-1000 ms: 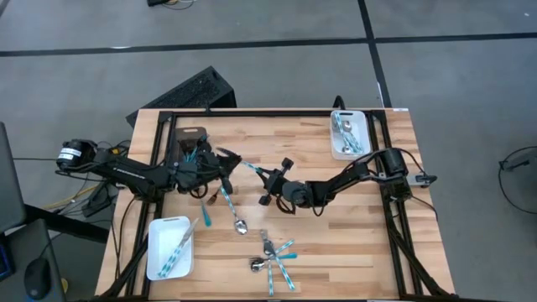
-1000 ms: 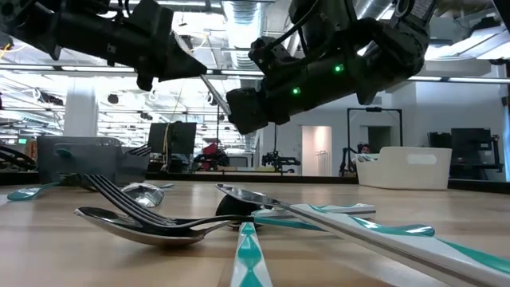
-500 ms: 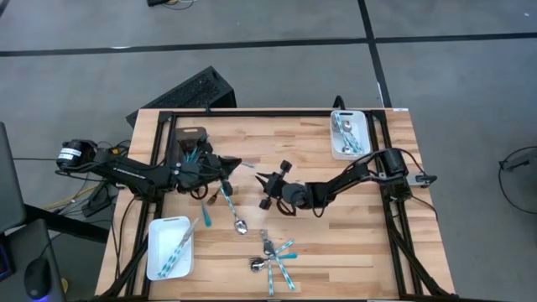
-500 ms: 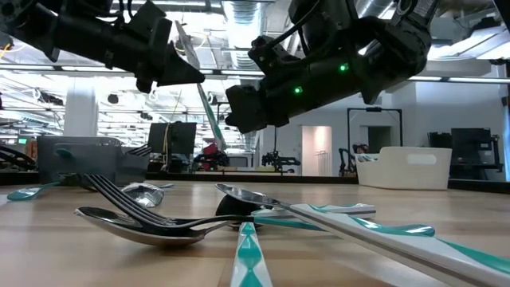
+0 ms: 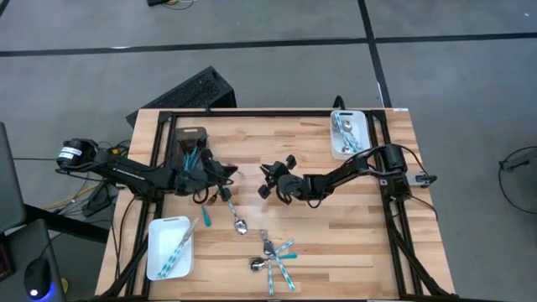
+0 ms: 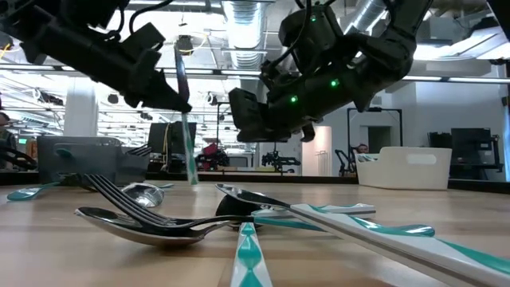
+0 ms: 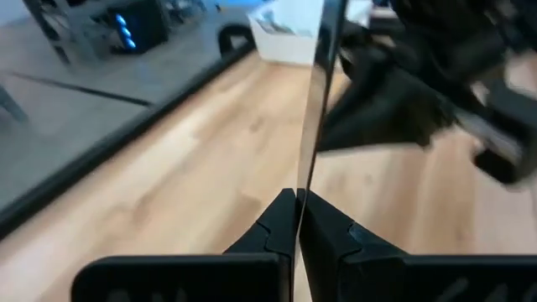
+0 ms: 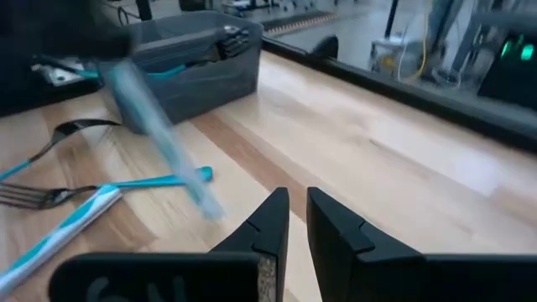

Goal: Sort silverware by color (type)
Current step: Put the blue patterned knife into the bottom left white bin

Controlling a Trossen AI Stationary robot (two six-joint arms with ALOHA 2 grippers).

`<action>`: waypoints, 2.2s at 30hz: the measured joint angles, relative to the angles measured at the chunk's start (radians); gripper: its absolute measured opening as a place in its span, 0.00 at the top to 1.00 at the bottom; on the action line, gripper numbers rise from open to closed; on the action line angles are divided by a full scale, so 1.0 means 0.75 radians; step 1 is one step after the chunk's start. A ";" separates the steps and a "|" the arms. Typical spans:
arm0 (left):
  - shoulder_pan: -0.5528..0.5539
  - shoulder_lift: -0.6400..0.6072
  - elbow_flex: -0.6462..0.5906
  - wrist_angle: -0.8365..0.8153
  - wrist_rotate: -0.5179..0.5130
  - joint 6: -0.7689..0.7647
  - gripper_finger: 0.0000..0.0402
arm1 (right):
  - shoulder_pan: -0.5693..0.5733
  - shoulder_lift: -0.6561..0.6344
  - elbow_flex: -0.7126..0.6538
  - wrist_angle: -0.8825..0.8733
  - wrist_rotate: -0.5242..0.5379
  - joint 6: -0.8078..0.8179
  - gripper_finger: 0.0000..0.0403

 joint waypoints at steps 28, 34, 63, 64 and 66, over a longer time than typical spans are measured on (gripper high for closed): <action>-0.488 -0.098 0.810 -1.753 0.073 -0.653 1.00 | -0.051 -0.026 0.000 -0.190 -0.079 0.162 0.82; -0.565 -0.098 0.922 -2.061 0.272 -0.898 1.00 | -0.072 -0.026 0.000 -0.190 -0.097 0.161 0.82; -0.829 -0.097 1.045 -2.313 0.461 -1.534 1.00 | -0.088 -0.026 0.000 -0.185 -0.140 0.162 0.82; -0.836 -0.097 1.064 -2.288 0.471 -1.525 1.00 | -0.092 -0.026 0.000 -0.185 -0.141 0.162 0.82; -0.859 -0.098 1.104 -2.245 0.504 -1.517 1.00 | -0.092 -0.026 0.000 -0.184 -0.142 0.162 0.82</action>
